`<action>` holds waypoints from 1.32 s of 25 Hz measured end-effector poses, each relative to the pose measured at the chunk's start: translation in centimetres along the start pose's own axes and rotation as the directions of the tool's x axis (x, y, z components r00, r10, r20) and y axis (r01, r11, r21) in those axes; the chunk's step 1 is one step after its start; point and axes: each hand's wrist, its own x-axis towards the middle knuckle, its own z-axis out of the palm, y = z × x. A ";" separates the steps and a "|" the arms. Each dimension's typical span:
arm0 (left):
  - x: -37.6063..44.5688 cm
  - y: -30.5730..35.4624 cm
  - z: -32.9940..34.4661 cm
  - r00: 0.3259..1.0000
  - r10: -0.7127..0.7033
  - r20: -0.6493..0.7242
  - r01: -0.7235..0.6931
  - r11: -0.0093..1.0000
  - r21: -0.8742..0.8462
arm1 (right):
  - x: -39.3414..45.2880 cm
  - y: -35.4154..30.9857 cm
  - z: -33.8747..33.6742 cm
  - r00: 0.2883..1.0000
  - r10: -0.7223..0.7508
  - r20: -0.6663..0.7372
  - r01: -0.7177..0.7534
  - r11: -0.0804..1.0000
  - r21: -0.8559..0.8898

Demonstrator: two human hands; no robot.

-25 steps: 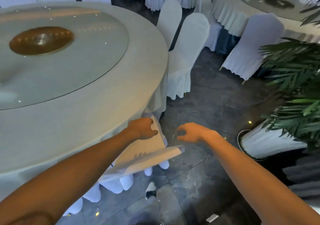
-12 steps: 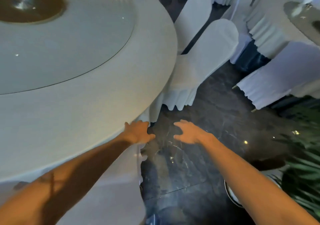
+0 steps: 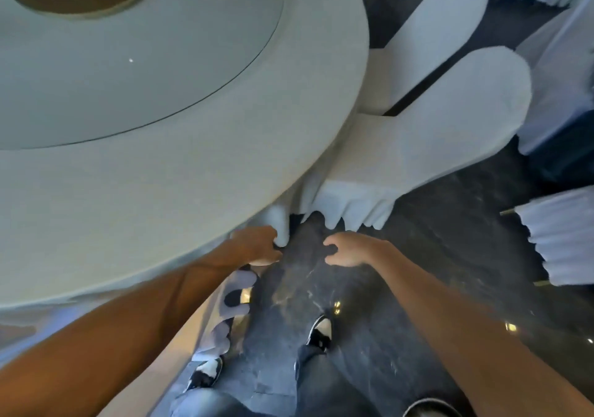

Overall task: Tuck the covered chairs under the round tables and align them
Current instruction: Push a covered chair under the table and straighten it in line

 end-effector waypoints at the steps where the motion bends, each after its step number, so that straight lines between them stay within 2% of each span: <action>1: 1.2 3.0 -1.4 1.000 -0.021 -0.004 0.021 1.000 0.000 | -0.3 2.9 -2.2 1.000 -0.009 0.001 0.009 1.000 -0.027; 5: 6.1 14.8 -8.0 0.998 -0.008 -0.058 0.008 1.000 0.002 | -2.0 13.2 -11.2 0.996 -0.041 -0.074 0.037 0.998 -0.056; 8: 9.6 20.2 -11.7 0.991 0.026 -0.131 -0.026 1.000 0.003 | -2.8 18.0 -16.3 0.987 -0.046 -0.155 0.041 0.998 -0.036; 12: 15.2 28.0 -16.9 0.981 0.020 -0.193 -0.018 1.000 0.011 | -3.2 26.1 -23.7 0.945 -0.134 -0.297 0.096 0.985 -0.140; 18: 26.0 39.3 -25.9 0.953 -0.035 -0.300 0.019 0.998 -0.056 | -2.5 37.8 -36.8 0.810 -0.286 -0.512 0.145 0.944 -0.298; 22: 30.7 46.3 -31.0 0.928 -0.083 -0.362 0.033 0.989 -0.143 | -1.5 44.8 -44.4 0.717 -0.365 -0.594 0.166 0.917 -0.364; 24: 32.6 49.2 -33.1 0.893 -0.129 -0.431 0.063 0.984 -0.164 | -0.4 48.1 -47.5 0.680 -0.404 -0.612 0.186 0.902 -0.389; 28: 36.4 55.0 -36.6 0.769 -0.277 -0.576 0.125 0.949 -0.290 | 2.8 54.5 -53.1 0.608 -0.531 -0.590 0.236 0.830 -0.505; 30: 37.9 57.9 -37.6 0.722 -0.364 -0.589 0.150 0.912 -0.381 | 4.4 57.5 -55.9 0.574 -0.597 -0.560 0.277 0.785 -0.554; 33: 38.9 62.7 -38.5 0.701 -0.459 -0.546 0.202 0.862 -0.466 | 5.5 61.4 -59.8 0.550 -0.665 -0.506 0.326 0.728 -0.603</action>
